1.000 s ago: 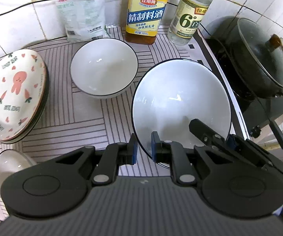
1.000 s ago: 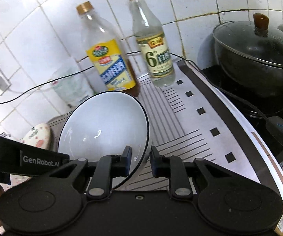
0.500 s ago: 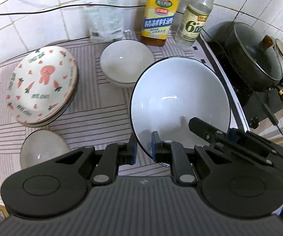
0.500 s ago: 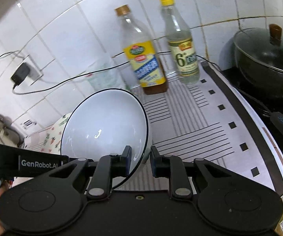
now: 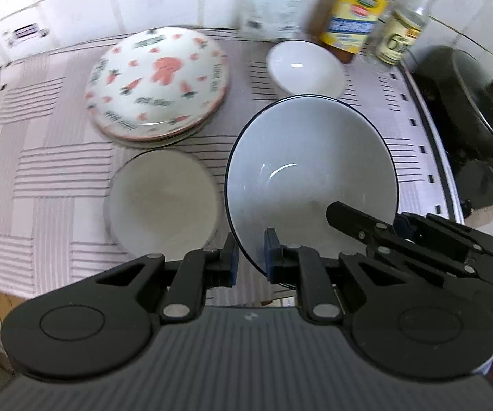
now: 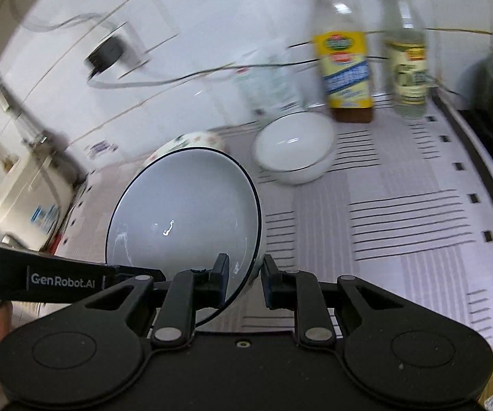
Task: Organize plates and bowls
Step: 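Lift the second bowl with both grippers and carry it over the first bowl, then lower the second bowl into the first bowl and open both grippers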
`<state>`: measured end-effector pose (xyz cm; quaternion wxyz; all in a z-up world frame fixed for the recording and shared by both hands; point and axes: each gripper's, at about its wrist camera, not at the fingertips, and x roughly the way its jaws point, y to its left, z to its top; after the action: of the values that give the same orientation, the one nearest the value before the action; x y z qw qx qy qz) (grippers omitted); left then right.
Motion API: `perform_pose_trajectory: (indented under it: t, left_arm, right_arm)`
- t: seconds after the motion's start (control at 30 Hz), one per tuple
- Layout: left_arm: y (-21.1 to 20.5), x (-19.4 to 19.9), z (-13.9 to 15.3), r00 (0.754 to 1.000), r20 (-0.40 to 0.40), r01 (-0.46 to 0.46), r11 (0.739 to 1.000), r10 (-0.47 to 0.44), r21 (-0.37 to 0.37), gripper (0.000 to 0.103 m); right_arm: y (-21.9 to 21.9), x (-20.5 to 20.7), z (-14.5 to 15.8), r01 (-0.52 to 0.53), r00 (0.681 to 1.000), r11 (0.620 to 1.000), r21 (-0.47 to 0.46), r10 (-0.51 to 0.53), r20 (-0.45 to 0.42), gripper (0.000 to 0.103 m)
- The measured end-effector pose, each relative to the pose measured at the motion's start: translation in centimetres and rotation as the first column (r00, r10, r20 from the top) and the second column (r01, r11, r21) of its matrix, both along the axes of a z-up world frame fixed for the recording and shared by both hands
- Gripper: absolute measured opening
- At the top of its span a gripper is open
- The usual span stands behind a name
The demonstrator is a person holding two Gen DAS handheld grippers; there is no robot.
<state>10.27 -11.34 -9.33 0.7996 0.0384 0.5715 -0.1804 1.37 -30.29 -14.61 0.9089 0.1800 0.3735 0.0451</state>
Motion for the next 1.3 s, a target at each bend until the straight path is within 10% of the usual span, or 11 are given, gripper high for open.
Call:
perform_pose_trajectory:
  t: [0.7,1.3]
  left_arm:
    - [6.2,3.6,-4.6,0.974,-0.105,-0.191,0.978,0.199,0.081,0.019]
    - [7.7,5.6,-7.2,0.957,-0.178,-0.211,0.971,0.230,0.116,0.020]
  right_arm:
    - [8.4,5.9,-3.1,-0.256,0.965,0.951,-0.171,0.261,0.008,0.024]
    - [11.4,8.1,-4.0,-0.259,0.966,0.907,-0.333,0.252,-0.066,0.022]
